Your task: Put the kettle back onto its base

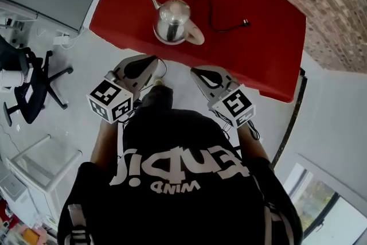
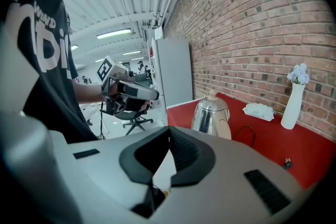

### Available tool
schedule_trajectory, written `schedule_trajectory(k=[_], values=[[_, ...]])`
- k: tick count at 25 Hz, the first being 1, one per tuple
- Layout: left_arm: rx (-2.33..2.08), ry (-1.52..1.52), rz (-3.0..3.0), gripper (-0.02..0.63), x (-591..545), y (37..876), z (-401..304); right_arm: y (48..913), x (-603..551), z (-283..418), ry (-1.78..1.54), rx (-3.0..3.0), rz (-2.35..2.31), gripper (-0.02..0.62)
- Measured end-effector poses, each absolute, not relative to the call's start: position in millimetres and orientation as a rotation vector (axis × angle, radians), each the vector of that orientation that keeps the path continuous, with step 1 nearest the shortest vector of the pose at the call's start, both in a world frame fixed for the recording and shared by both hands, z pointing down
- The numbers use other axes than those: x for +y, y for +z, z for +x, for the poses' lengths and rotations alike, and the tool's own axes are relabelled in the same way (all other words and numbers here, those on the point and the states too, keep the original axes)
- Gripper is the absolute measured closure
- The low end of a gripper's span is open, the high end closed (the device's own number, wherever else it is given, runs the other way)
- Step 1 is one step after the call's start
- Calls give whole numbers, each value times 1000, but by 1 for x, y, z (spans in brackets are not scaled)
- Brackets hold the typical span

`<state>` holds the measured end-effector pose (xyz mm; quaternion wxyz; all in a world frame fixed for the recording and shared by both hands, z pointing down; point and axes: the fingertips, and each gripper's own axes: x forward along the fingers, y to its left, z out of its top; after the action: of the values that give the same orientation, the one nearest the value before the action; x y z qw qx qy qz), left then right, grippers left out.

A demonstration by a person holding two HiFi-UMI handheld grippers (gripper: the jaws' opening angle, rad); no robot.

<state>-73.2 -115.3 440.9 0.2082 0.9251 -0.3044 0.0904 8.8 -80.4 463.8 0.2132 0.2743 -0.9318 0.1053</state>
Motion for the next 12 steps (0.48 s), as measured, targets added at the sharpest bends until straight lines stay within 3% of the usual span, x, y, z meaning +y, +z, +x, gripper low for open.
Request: schedule_trajectory(k=[12], values=[[-937, 269, 2600, 600, 3, 437, -39, 444, 15, 44, 261, -2677, 805, 572]])
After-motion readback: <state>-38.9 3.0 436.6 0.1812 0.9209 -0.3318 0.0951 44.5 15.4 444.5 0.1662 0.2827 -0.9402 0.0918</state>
